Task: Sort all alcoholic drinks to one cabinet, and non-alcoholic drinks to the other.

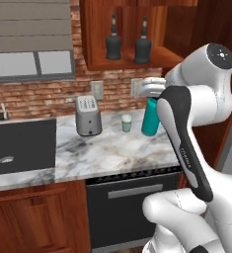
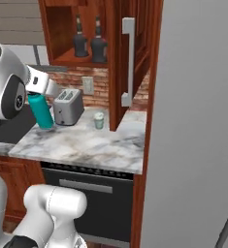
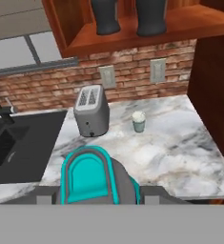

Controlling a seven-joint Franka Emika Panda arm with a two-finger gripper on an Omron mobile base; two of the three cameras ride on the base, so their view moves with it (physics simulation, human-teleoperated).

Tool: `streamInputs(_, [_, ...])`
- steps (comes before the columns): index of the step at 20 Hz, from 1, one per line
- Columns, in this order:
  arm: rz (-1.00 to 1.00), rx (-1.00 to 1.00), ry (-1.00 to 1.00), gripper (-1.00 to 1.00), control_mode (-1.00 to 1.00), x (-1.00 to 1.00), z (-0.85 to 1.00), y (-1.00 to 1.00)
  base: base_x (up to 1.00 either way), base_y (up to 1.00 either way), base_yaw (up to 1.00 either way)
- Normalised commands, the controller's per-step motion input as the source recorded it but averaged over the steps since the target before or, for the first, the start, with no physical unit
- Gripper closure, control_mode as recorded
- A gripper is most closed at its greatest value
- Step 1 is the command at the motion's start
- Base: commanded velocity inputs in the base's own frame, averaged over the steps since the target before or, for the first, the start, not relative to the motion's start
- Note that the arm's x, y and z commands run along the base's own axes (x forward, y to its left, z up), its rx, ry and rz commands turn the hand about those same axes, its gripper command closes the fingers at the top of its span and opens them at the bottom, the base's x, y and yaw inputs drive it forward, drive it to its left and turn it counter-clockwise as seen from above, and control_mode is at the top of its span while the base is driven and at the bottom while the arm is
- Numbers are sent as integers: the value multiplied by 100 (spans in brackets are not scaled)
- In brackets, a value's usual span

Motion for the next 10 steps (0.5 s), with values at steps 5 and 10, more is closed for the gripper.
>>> streamInputs(5, [0, 0, 0, 100, 100, 0, 0, 0, -10, 72, -2])
streamInputs(10, [0, 0, 0, 100, 100, 0, 0, 0, 0, 91, 0])
